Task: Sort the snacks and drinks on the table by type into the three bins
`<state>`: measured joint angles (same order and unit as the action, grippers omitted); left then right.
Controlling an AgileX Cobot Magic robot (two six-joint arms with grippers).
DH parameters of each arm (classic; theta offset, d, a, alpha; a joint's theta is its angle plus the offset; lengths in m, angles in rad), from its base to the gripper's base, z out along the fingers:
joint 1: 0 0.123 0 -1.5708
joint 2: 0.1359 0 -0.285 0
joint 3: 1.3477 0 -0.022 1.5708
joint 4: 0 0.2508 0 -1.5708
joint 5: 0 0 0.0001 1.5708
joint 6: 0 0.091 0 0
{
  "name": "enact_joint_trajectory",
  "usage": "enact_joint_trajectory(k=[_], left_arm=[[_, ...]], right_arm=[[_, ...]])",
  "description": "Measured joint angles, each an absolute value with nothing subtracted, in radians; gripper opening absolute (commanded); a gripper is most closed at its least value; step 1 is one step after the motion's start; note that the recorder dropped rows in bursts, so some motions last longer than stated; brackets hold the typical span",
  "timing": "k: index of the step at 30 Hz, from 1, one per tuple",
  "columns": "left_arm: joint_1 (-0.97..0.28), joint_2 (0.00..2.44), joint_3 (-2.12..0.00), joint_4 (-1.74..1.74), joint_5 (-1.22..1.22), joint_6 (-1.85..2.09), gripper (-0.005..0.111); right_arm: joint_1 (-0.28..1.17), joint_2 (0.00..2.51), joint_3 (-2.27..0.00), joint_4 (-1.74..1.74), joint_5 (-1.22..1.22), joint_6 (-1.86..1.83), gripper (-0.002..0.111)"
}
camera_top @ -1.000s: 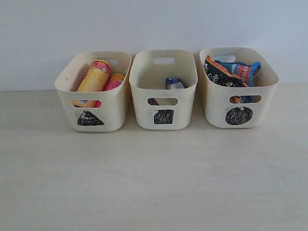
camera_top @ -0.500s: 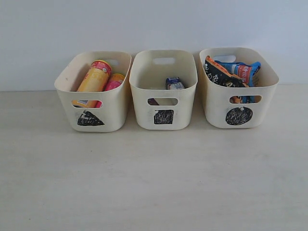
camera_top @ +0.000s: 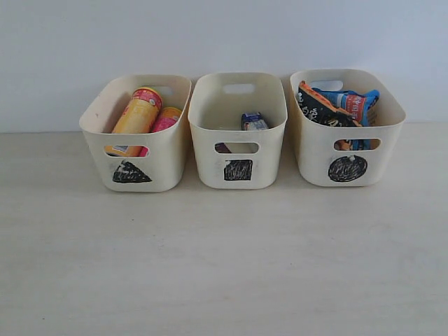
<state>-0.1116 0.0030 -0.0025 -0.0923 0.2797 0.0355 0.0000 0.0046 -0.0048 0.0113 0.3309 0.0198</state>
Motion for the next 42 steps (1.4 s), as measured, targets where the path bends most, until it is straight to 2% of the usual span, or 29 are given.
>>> enact_joint_trajectory(k=[42], left_arm=[[-0.112, 0.003, -0.003, -0.097, 0.306, 0.039, 0.004]], right_arm=[[0.0, 0.005, -0.005, 0.011, 0.331, 0.02, 0.0]])
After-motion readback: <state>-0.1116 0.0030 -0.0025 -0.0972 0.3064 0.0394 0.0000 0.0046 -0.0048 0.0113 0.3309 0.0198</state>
